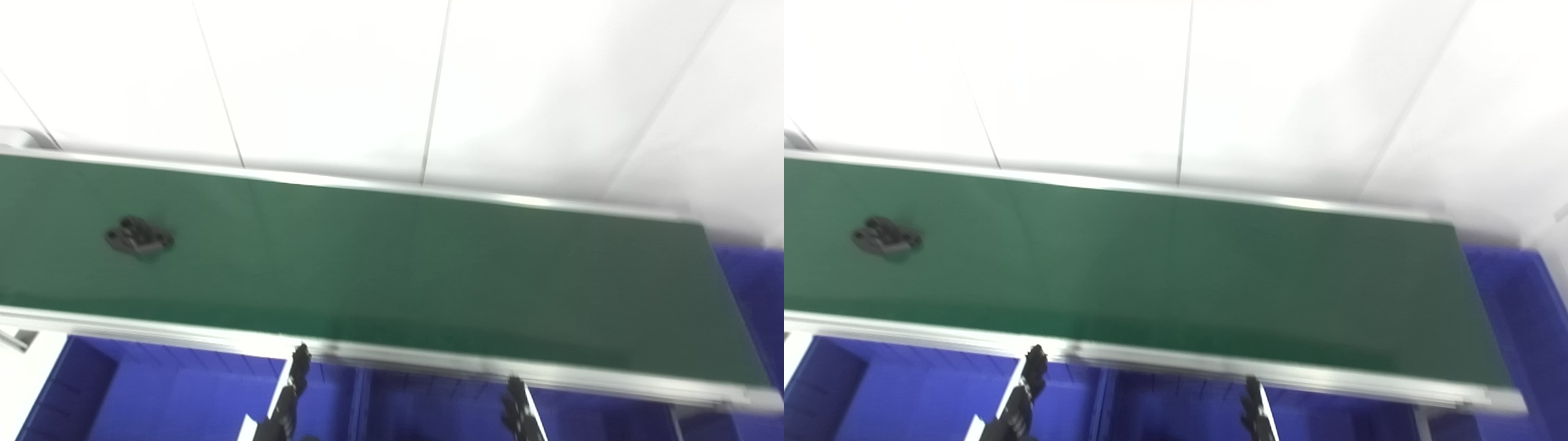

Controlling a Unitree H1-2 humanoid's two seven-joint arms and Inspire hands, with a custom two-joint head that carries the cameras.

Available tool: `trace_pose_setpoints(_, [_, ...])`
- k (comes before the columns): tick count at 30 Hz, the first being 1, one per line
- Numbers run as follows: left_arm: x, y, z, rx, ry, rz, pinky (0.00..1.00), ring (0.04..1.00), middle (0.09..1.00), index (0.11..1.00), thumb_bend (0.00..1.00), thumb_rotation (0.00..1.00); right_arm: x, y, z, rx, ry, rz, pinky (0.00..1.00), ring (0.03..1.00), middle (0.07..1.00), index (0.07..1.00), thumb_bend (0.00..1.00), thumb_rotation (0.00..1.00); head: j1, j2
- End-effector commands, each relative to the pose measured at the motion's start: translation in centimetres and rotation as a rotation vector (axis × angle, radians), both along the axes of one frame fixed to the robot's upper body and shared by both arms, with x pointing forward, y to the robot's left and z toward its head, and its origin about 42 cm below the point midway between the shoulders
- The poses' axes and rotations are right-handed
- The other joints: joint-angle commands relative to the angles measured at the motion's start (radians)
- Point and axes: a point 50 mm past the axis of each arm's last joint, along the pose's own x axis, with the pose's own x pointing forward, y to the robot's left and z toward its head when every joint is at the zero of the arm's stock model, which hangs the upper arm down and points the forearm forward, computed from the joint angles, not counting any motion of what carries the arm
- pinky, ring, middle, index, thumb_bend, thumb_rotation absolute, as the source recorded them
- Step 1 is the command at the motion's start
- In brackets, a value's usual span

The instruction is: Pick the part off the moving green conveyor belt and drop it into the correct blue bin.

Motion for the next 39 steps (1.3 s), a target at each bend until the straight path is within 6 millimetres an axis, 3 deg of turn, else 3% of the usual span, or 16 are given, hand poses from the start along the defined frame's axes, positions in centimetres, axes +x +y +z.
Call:
trace_pose_setpoints(1, [0.2, -0.4, 0.6, -0.011, -0.046, 0.016, 1.0, 1.0, 1.0, 1.0, 0.86, 0.93, 0.4, -0.2, 0.6, 0.027, -0.085, 0.015, 0.97, 0.995, 1.0, 1.0, 0.96, 0.99, 0.005, -0.001])
trace_pose_setpoints(6, [0.4, -0.7, 0.6, -0.02, -0.058, 0.018, 1.0, 1.0, 1.0, 1.0, 0.84, 0.94, 0.6, -0.5, 0.4, 0.023, -0.091, 0.026, 0.98, 1.0, 1.0, 1.0, 0.95, 1.0, 0.016, 0.0])
trace_pose_setpoints(15, [0.3, -0.9, 1.5, -0.013, -0.076, 0.02, 0.96, 0.986, 1.0, 1.0, 0.82, 0.95, 0.5, -0.8, 1.3, 0.003, -0.099, 0.032, 1.0, 1.0, 1.0, 1.0, 0.95, 1.0, 0.066, 0.064])
trace_pose_setpoints(20, [0.1, -1.0, 2.0, -0.013, -0.081, 0.021, 0.92, 0.962, 1.0, 1.0, 0.88, 0.94, 0.2, -0.8, 1.8, 0.01, -0.105, 0.028, 1.0, 1.0, 1.0, 1.0, 0.97, 1.0, 0.058, 0.086])
trace_pose_setpoints(31, [0.1, -1.2, 3.1, -0.006, -0.08, 0.027, 0.93, 0.965, 1.0, 1.0, 0.87, 0.91, 0.3, -0.9, 3.1, -0.004, -0.128, 0.045, 1.0, 1.0, 1.0, 1.0, 0.92, 1.0, 0.048, 0.157])
trace_pose_setpoints(39, [0.3, -0.9, 3.3, -0.012, -0.086, 0.029, 0.95, 0.978, 1.0, 1.0, 0.89, 0.88, 0.8, -0.4, 4.4, -0.025, -0.199, 0.057, 1.0, 0.999, 1.0, 1.0, 0.9, 0.93, 0.036, 0.167])
